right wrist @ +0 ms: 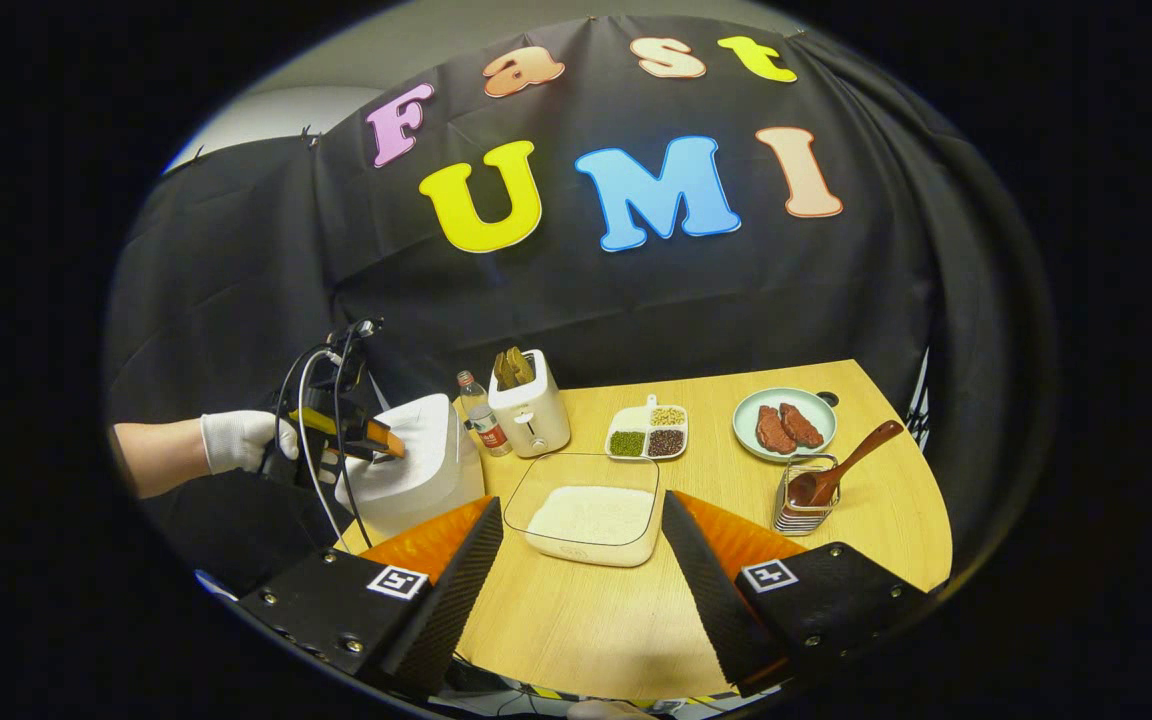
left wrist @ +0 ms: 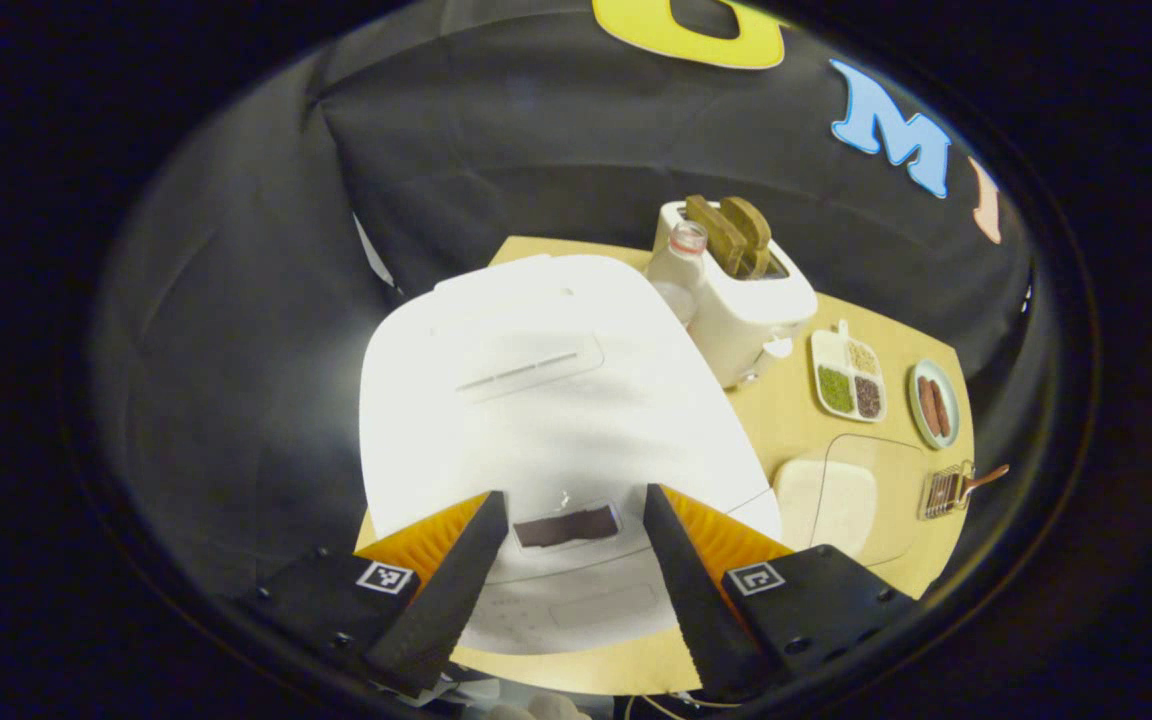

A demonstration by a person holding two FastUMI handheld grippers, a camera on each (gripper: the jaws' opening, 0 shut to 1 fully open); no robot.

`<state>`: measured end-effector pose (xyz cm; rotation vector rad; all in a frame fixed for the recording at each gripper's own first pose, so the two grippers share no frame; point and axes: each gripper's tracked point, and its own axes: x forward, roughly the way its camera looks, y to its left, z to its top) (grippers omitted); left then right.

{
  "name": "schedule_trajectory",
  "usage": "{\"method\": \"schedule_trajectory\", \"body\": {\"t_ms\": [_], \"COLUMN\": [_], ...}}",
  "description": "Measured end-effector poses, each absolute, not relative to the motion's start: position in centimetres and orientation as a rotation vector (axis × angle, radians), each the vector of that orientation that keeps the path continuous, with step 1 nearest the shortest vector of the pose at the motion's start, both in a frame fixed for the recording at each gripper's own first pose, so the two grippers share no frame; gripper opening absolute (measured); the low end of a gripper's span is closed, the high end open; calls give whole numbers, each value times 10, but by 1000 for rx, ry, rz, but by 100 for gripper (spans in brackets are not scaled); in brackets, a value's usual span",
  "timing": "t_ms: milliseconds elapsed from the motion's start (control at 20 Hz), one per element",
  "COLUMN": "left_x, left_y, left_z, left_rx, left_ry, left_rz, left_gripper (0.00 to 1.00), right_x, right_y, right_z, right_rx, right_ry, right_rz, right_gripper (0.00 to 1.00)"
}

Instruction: Close the left gripper, press the button to open the rice cooker; take a wooden spoon from the chopstick holder with the right hand, scoop a spoonful of rice and pour it into the rice cooker, then put the wooden spoon back into the chopstick holder.

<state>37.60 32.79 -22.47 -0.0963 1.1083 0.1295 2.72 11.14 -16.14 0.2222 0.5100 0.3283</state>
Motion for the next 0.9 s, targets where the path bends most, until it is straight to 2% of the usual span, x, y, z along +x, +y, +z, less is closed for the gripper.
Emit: {"method": "schedule_trajectory", "body": {"t_ms": [150, 200, 300, 350, 600, 800, 900], "left_x": [377, 378, 380, 381, 384, 406, 410], "left_y": [329, 329, 328, 326, 334, 344, 347], "left_z": [-223, -224, -222, -222, -217, -195, -164], "left_rx": [-102, -102, -86, -85, -97, -48, -15], "left_ry": [1115, 1120, 1116, 1115, 1082, 946, 852], "left_rz": [131, 134, 126, 128, 165, 219, 238], "left_gripper": [98, 94, 94, 100, 98, 100, 100], "right_x": [29, 31, 32, 32, 33, 36, 39], "right_y": [109, 106, 103, 102, 91, 86, 83], "right_z": [-159, -158, -160, -162, -158, -148, -145], "right_rx": [226, 217, 215, 218, 188, 155, 142], "right_ry": [513, 508, 514, 521, 512, 482, 470], "right_rz": [342, 340, 341, 341, 319, 305, 292], "right_gripper": [98, 98, 98, 98, 98, 98, 98]}}
